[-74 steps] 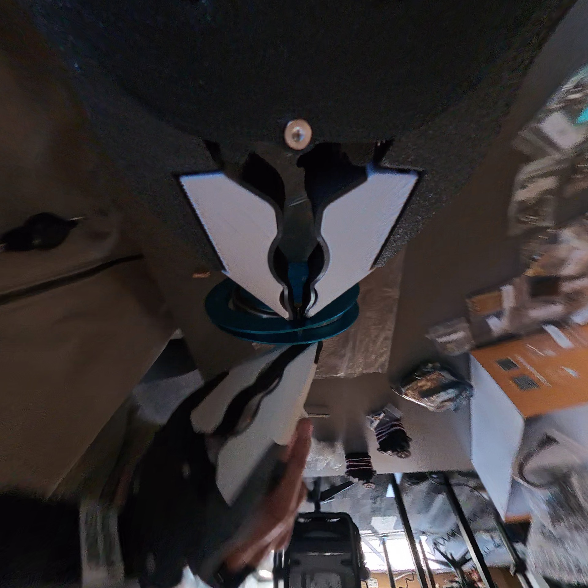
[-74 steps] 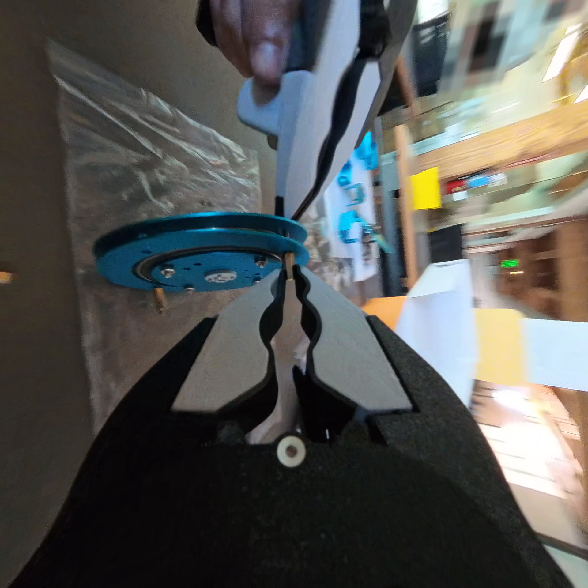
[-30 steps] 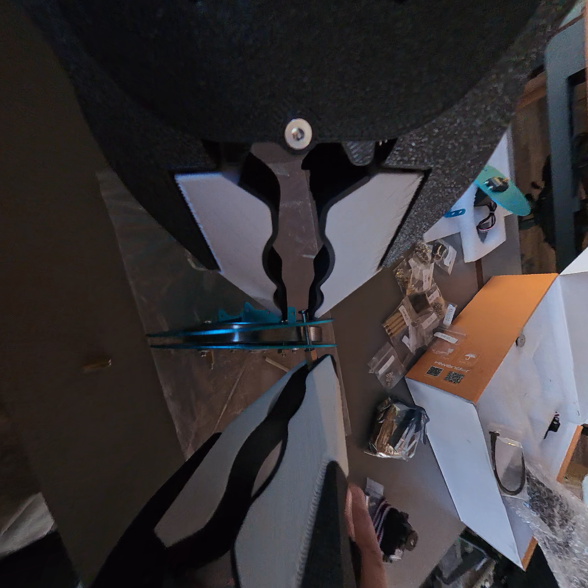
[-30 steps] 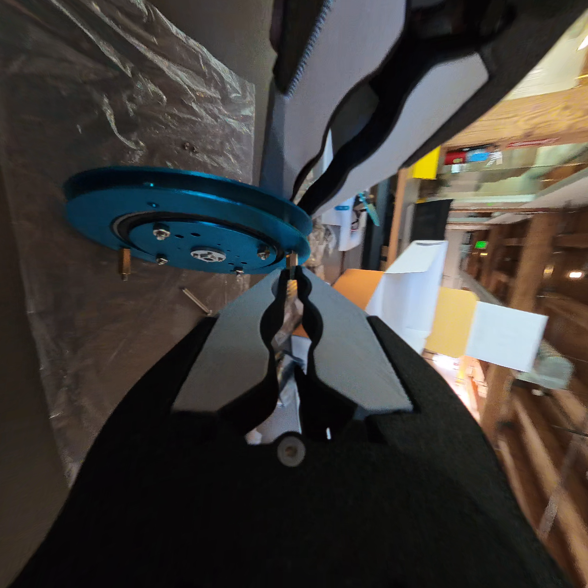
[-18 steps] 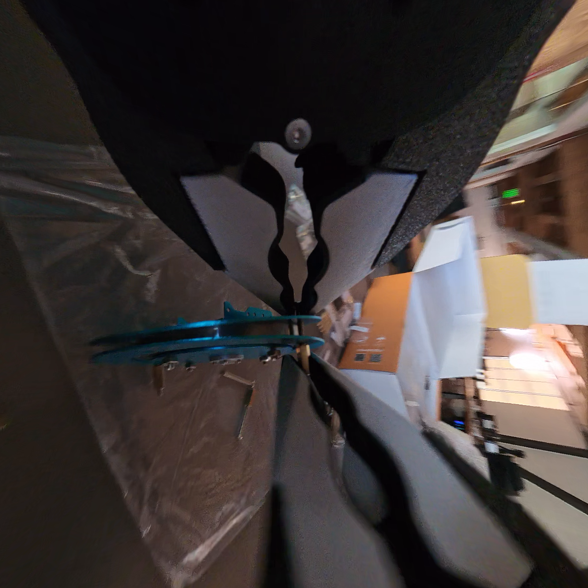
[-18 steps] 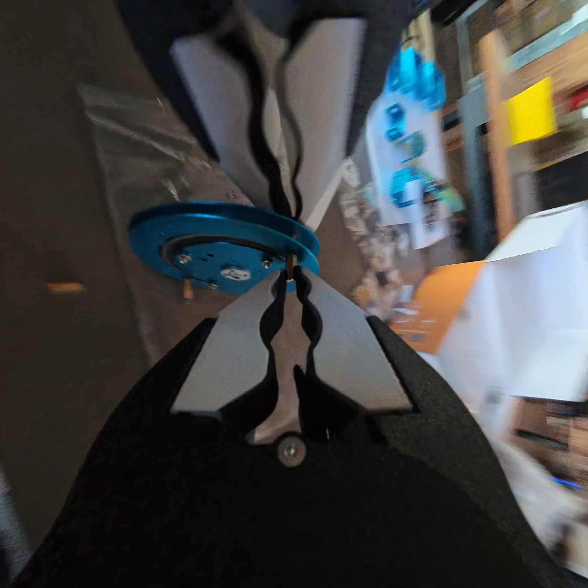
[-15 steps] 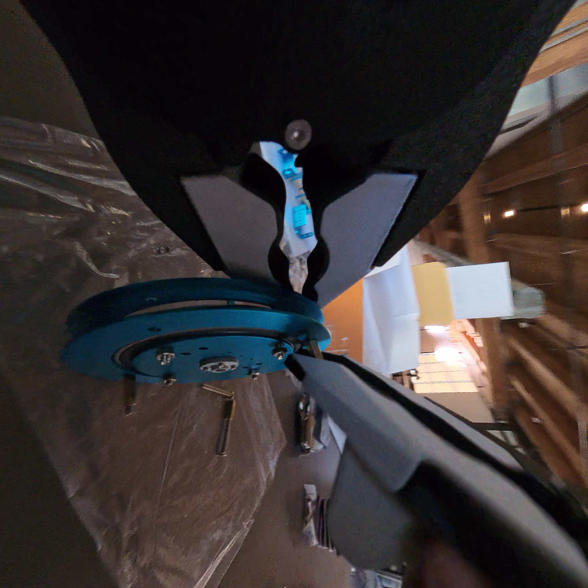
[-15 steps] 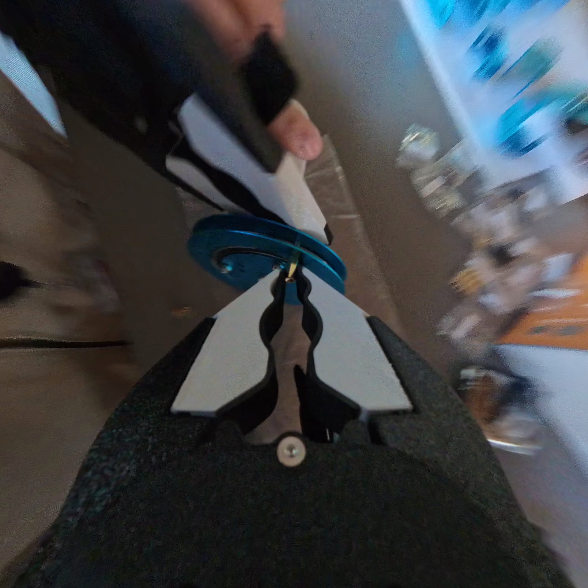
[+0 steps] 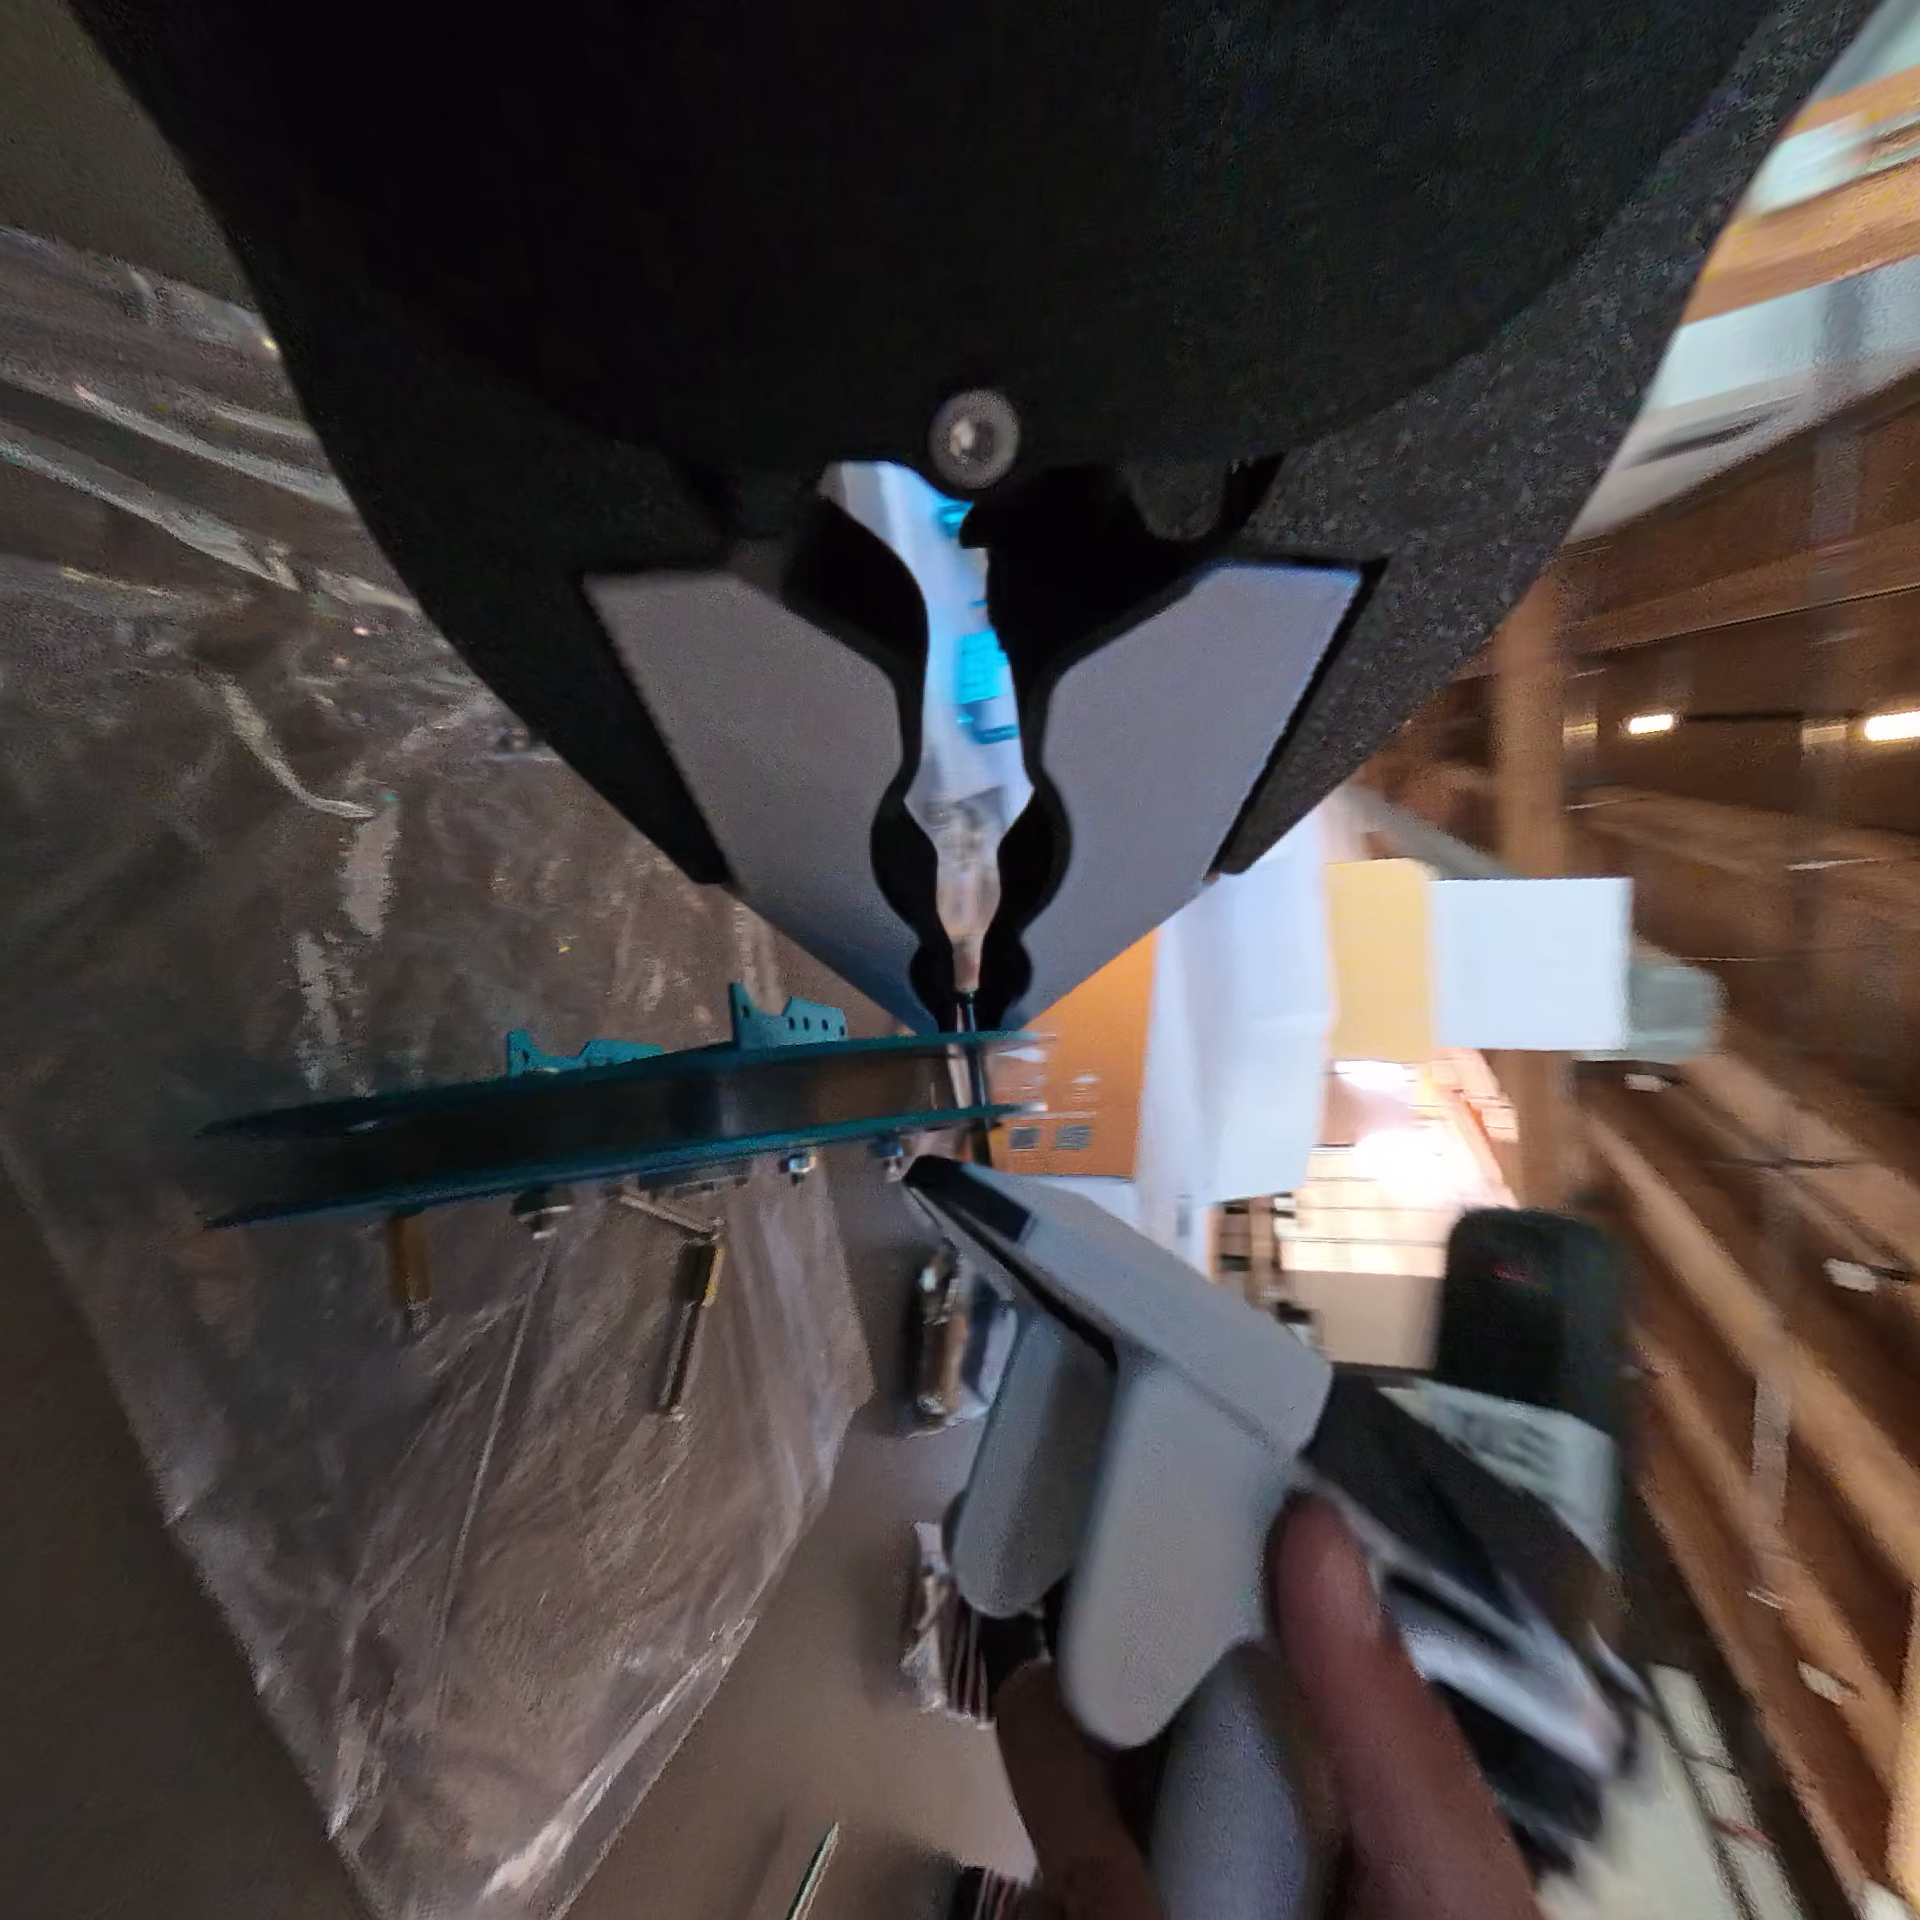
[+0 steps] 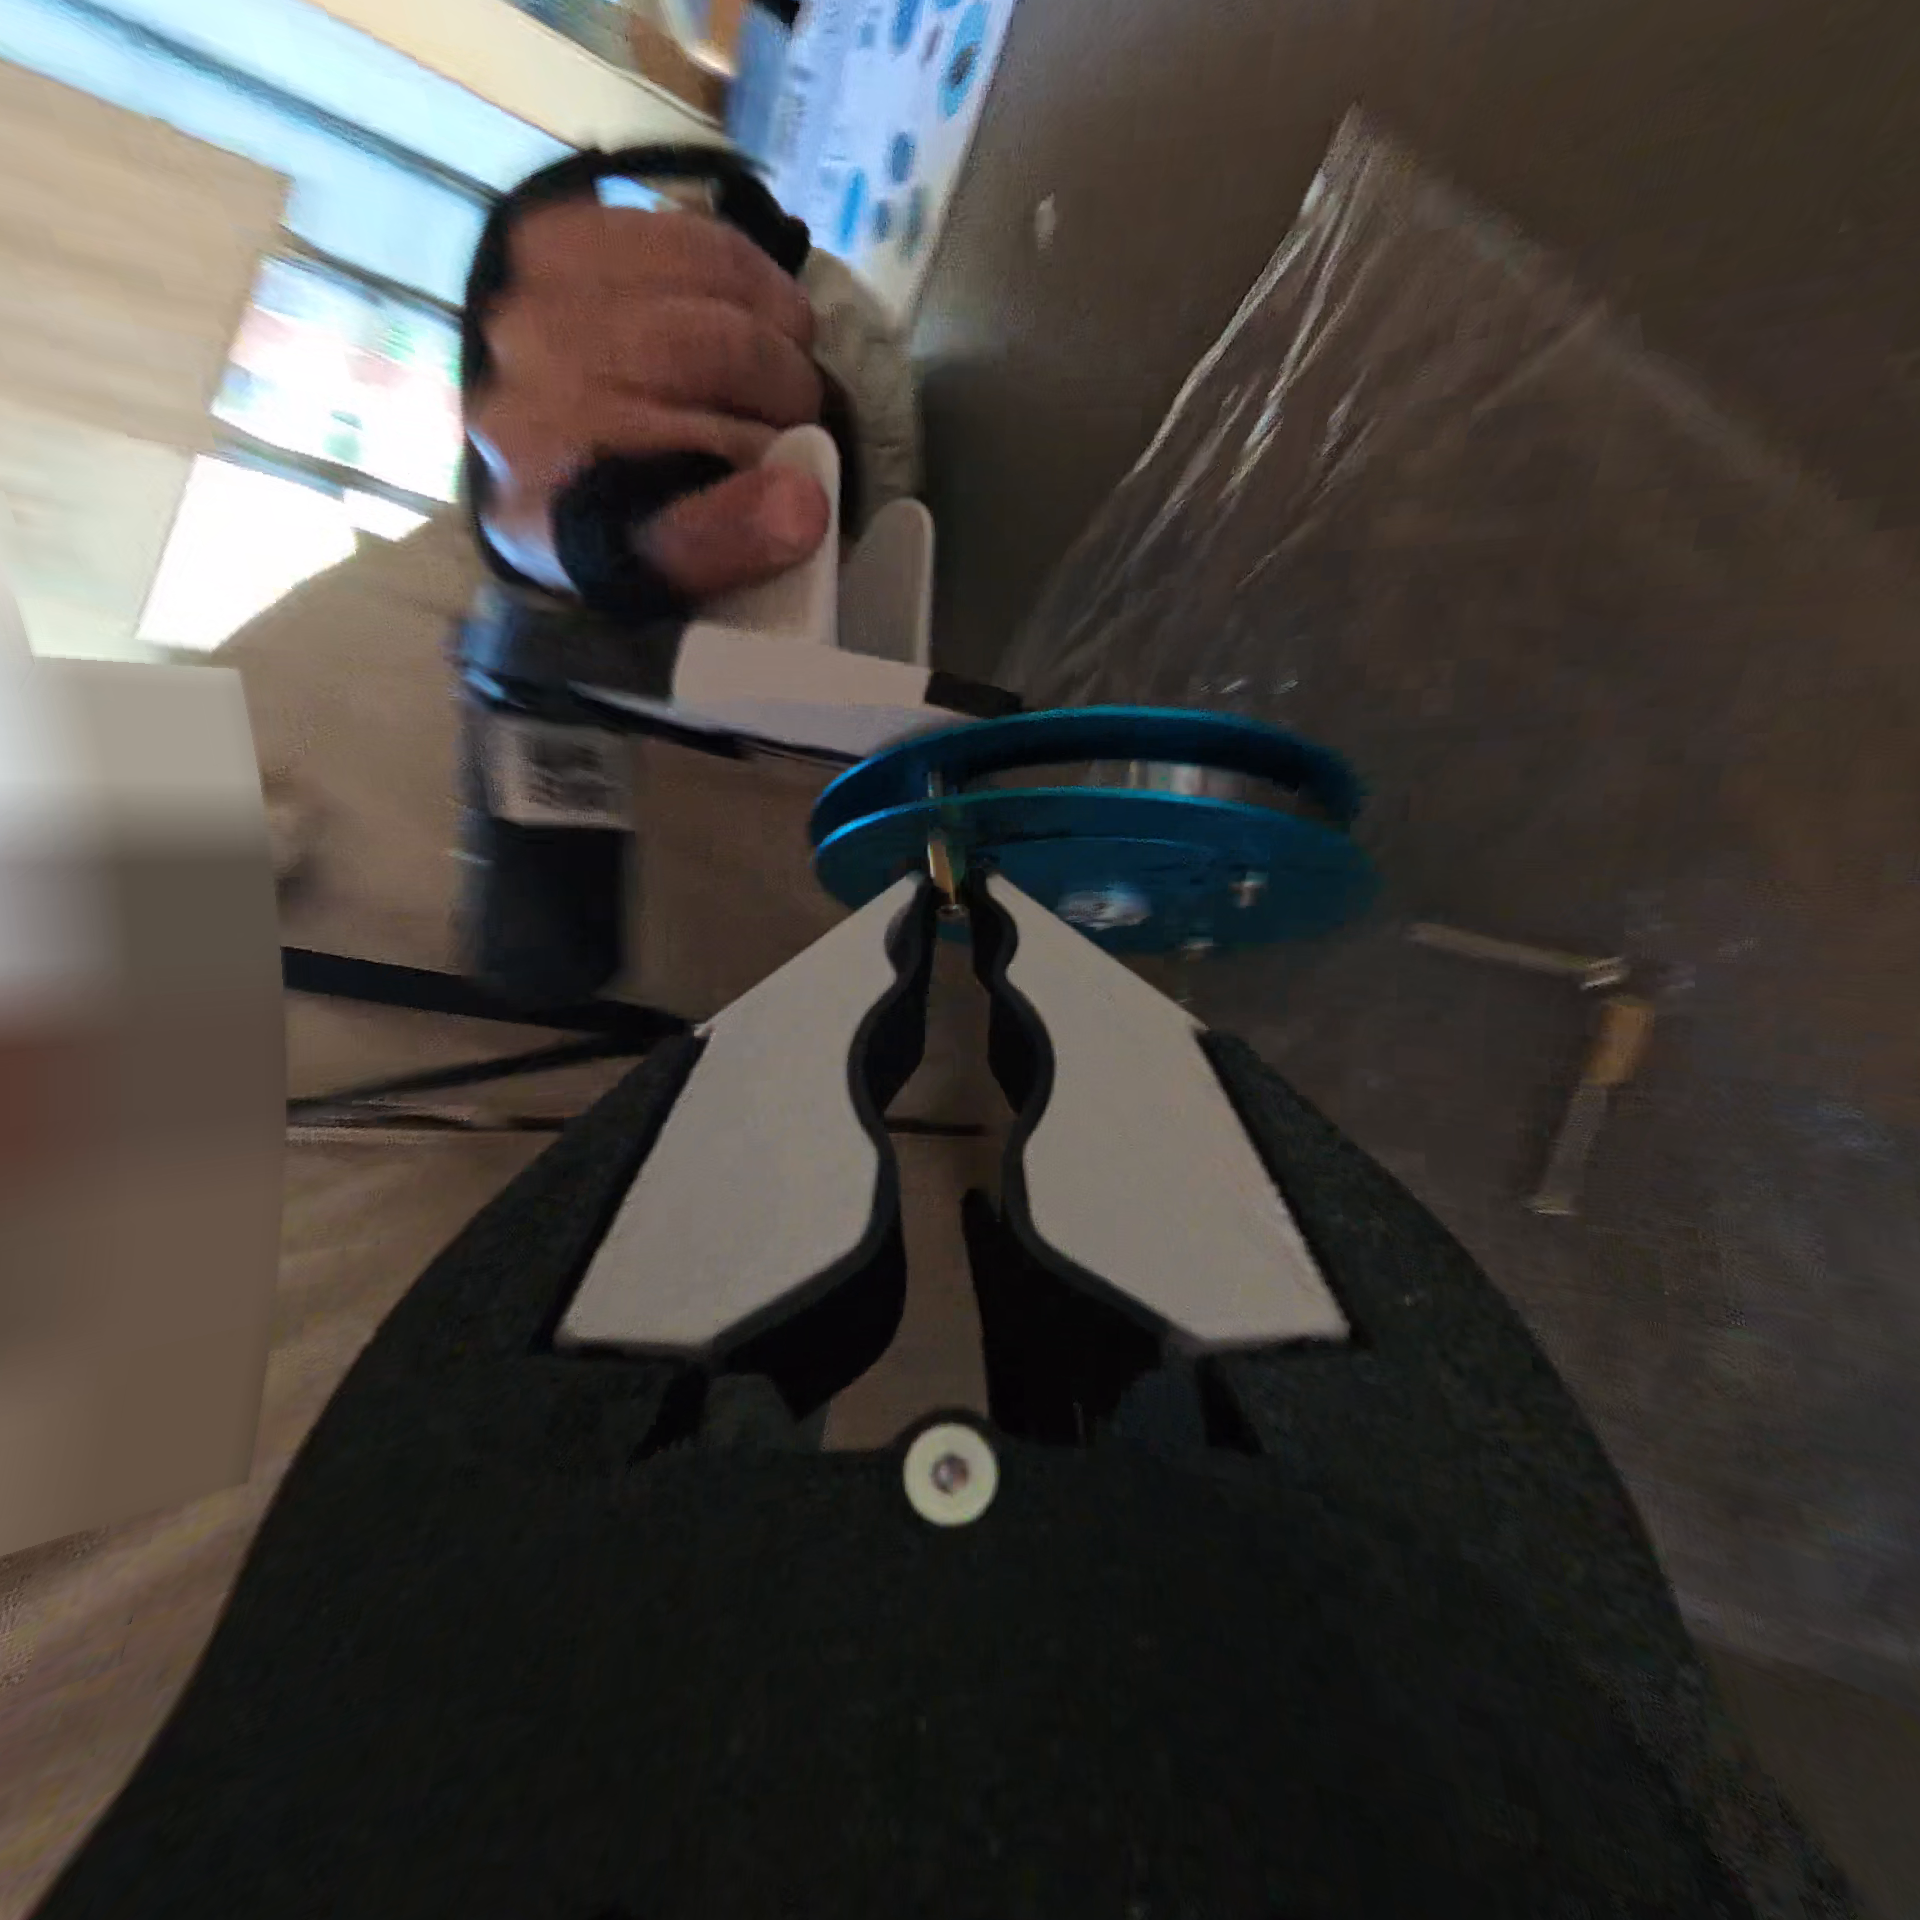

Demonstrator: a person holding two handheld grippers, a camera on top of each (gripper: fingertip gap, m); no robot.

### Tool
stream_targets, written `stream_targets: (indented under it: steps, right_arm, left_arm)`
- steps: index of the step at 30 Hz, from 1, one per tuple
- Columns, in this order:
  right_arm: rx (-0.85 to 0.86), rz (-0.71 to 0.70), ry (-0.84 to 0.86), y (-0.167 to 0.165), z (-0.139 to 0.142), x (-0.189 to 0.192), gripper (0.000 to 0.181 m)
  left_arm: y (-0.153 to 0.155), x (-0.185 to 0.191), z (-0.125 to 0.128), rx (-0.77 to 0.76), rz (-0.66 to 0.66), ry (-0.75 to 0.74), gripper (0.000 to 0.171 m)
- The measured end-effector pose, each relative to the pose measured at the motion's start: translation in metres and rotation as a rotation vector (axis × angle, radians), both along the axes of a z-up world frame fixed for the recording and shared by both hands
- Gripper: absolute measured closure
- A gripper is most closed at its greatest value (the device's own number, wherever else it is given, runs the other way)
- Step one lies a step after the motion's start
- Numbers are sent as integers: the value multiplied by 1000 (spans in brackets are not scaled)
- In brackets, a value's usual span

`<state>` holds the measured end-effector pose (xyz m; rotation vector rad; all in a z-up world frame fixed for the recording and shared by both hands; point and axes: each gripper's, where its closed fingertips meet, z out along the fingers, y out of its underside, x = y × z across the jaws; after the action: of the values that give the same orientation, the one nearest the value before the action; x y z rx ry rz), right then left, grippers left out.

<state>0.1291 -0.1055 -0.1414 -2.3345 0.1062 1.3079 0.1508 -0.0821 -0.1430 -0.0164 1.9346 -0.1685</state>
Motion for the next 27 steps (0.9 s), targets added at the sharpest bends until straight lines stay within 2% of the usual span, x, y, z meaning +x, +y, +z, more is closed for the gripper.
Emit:
stream_targets:
  steps: [4, 6, 9, 11, 12, 13, 17, 20, 23, 27]
  right_arm:
    - [405, 46, -834, 6, 4, 24, 163]
    - [540, 57, -1236, 8, 14, 30, 161]
    - [616, 150, -1707, 10, 15, 24, 149]
    - [706, 202, -1963, 14, 15, 19, 156]
    - [727, 244, -2037, 15, 10, 17, 160]
    - [729, 281, -2065, 15, 3, 16, 161]
    - [733, 280, -2096, 19, -1, 21, 163]
    - [738, 280, -2118, 20, 3, 24, 176]
    - [679, 254, -1911, 18, 2, 24, 177]
    - [512, 199, -1424, 12, -1, 18, 177]
  left_arm:
    - [5, -4, -7, -165, 30, 267, 169]
    - [6, -8, -9, -253, 51, 417, 169]
    - [2, -15, -12, -387, 54, 637, 169]
    - [2, -13, -12, -394, 44, 679, 169]
    - [3, -12, -12, -390, 40, 685, 169]
    - [2, -11, -12, -396, 38, 697, 169]
    - [-1, -10, -12, -383, 7, 680, 169]
    - [0, -8, -12, -350, 3, 619, 169]
    - [0, -3, -11, -252, -4, 444, 169]
    - [-1, 0, -6, -72, 29, 160, 169]
